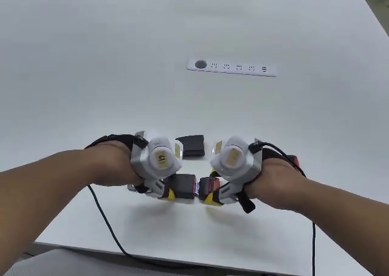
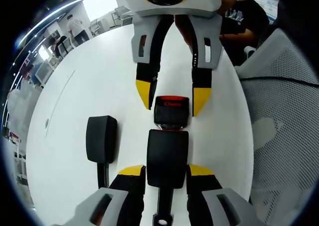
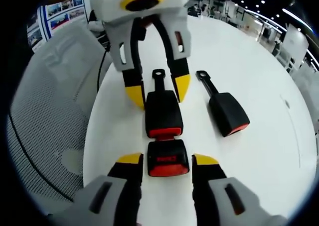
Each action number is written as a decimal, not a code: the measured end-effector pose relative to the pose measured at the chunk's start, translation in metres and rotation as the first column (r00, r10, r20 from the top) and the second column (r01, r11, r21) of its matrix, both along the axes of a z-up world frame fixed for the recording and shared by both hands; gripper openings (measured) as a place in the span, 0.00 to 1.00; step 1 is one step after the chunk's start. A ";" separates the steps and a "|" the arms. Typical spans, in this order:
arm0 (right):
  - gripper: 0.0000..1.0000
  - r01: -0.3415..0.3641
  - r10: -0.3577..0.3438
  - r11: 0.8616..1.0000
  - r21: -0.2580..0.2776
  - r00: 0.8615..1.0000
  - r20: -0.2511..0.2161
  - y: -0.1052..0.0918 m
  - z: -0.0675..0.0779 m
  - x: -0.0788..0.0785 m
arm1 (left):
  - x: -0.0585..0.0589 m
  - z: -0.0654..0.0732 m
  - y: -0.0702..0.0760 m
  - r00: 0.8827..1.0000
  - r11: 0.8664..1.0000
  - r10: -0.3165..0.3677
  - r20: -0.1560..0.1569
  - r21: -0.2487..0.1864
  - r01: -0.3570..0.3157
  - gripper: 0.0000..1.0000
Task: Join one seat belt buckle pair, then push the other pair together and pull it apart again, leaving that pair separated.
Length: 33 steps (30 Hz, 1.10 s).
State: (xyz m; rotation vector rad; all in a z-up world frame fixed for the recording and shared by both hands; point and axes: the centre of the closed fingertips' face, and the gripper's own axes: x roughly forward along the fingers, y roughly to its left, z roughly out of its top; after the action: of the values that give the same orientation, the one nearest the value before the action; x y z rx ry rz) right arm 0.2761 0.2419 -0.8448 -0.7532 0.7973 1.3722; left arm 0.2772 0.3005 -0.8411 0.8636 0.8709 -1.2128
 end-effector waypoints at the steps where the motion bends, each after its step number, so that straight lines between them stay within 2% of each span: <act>1: 0.40 0.000 0.000 1.000 0.003 1.000 0.004 0.000 0.002 -0.001 | 0.001 0.002 -0.001 1.000 1.000 -0.008 0.011 0.000 0.008 0.34; 6: 0.40 -0.033 0.033 0.999 0.022 0.999 0.030 0.001 0.014 -0.007 | 0.002 0.014 -0.007 0.999 1.000 -0.022 0.031 -0.008 0.022 0.34; 8: 0.41 -0.033 0.033 0.999 0.027 0.999 0.024 -0.001 0.017 -0.009 | 0.005 0.020 -0.010 0.998 0.999 -0.036 0.050 -0.013 0.037 0.35; 11: 0.42 -0.035 0.034 0.999 0.036 0.999 0.036 -0.006 0.025 -0.009 | 0.010 0.028 -0.016 0.996 0.998 -0.054 0.066 -0.030 0.056 0.36; 16: 0.41 -0.029 0.027 0.999 0.037 0.998 0.057 -0.017 0.031 -0.001 | 0.020 0.031 -0.021 0.995 0.997 -0.071 0.075 -0.035 0.074 0.37; 23: 0.38 -0.022 0.020 0.999 0.027 0.997 0.072 -0.049 0.033 0.020 | 0.044 0.033 -0.024 0.996 0.997 -0.060 0.071 -0.046 0.063 0.38; 27: 0.38 -0.005 0.004 1.000 0.010 0.997 0.083 -0.074 0.033 0.036 | 0.061 0.034 -0.029 0.995 0.997 -0.058 0.083 -0.039 0.062 0.38; 29: 0.38 0.011 -0.011 1.000 -0.002 0.996 0.088 -0.088 0.033 0.044 | 0.074 0.033 -0.030 0.994 0.998 -0.054 0.093 -0.037 0.057 0.40; 33: 0.38 0.022 -0.020 0.999 -0.026 0.996 0.092 -0.112 0.028 0.055 | 0.091 0.033 -0.029 0.995 0.998 -0.028 0.095 -0.049 0.032 0.40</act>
State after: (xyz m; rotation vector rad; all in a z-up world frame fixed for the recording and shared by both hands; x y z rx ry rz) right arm 0.3308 0.1299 -0.8172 -0.8205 0.7508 1.3015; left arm 0.3681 0.2713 -0.8080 0.8883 0.7505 -1.2054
